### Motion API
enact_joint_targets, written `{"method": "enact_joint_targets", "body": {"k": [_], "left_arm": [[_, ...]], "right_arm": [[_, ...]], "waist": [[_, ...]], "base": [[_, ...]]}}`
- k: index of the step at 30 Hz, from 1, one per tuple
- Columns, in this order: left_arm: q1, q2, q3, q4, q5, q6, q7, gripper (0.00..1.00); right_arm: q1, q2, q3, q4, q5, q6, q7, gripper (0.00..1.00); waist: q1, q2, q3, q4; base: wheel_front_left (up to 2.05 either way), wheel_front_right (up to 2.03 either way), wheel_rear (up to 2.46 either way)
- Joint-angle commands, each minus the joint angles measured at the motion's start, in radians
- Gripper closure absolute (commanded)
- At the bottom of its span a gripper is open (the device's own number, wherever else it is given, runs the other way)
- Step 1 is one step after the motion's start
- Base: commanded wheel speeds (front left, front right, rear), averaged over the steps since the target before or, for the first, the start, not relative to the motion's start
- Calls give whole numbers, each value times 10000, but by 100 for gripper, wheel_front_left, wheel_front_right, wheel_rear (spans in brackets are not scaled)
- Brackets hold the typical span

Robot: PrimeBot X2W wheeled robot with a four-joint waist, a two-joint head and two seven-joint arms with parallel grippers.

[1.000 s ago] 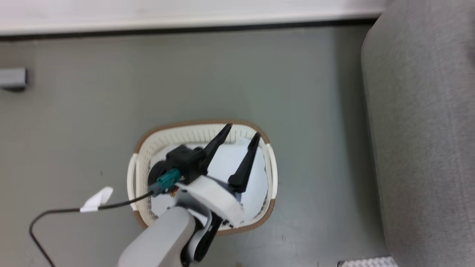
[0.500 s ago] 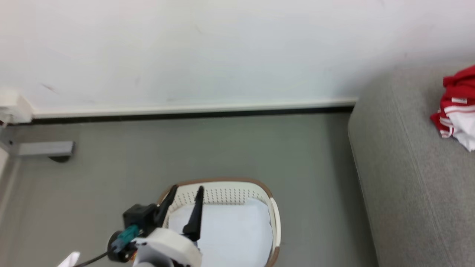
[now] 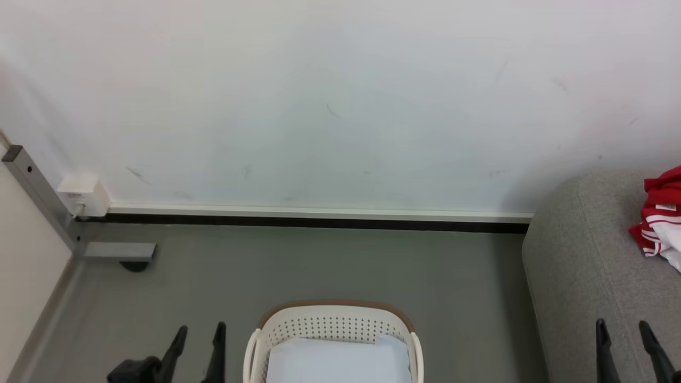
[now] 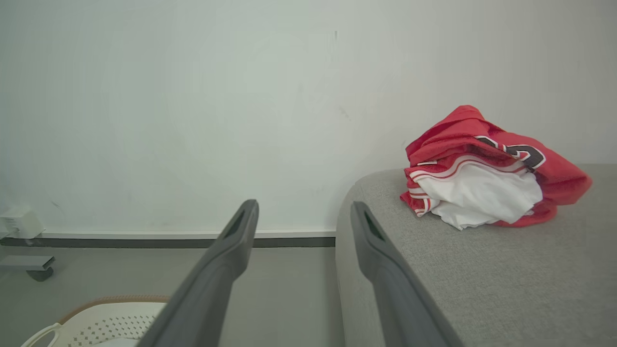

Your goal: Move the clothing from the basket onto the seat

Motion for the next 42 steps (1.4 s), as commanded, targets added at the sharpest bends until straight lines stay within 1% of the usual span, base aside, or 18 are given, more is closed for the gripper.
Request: {"method": "enact_joint_targets", "body": {"k": [1, 2, 3, 5, 9, 10, 11, 14, 20, 23, 24, 27, 42], "left_arm": [[108, 26, 42, 34, 80, -9, -1, 0], [261, -96, 401, 101, 330, -282, -2, 0], [318, -187, 576, 142, 433, -419, -2, 0], [399, -310, 894, 228, 609, -663, -2, 0], [397, -613, 1397, 403, 1072, -1017, -2, 0], [397, -613, 1397, 403, 1072, -1017, -2, 0], [363, -752, 1600, 451, 1189, -1170, -2, 0], [301, -903, 1788, 551, 1433, -1386, -3, 0], [201, -1075, 2036, 629, 1735, -1616, -3, 0], [180, -1169, 2057, 690, 1719, -1757, -3, 0], [226, -1177, 2050, 686, 1712, -1740, 10, 100], [356, -1289, 2011, 945, 1714, -1736, 20, 100], [107, -1341, 2357, 665, -935, -1788, 792, 100]], "right_arm": [[86, 12, -9, -61, -59, -23, -30, 0], [285, 173, 38, -94, -183, -23, -29, 0], [360, 245, 96, -78, -151, -23, -29, 0], [444, 309, 127, -19, -128, -23, -29, 0], [466, 415, 164, 176, -69, -23, -30, 0], [466, 415, 164, 176, -69, -23, -30, 0], [452, 451, 132, 224, -49, -23, -30, 0], [444, 479, 130, 311, -35, -23, -29, 0], [456, 506, 160, 416, -7, -23, -29, 0], [439, 516, 168, 437, -13, -23, -31, 0], [375, 510, 180, 440, -27, 2, 6, 100], [452, 564, 199, 677, -24, 2, 68, 100], [37, 551, 108, 533, 2720, -1, 821, 100]], "waist": [[3, -1, -36, 38], [3, -1, -65, 57], [3, -1, -76, 66], [3, -1, -89, 85], [3, -1, -92, 150], [3, -1, -92, 150], [3, -1, -86, 182], [3, -1, -61, 208], [3, -1, -14, 222], [3, -1, 28, 214], [4, -1, 27, 218], [3, -1, 28, 221], [3, -1, 61, 185]], "base": [[0, 0, 0], [0, 0, 0], [0, 0, 0], [0, 0, 0], [0, 0, 0], [0, 0, 0], [0, 0, 0], [0, 0, 0], [0, 0, 0], [0, 0, 0], [0, 0, 0], [0, 0, 0], [0, 0, 0]]}}
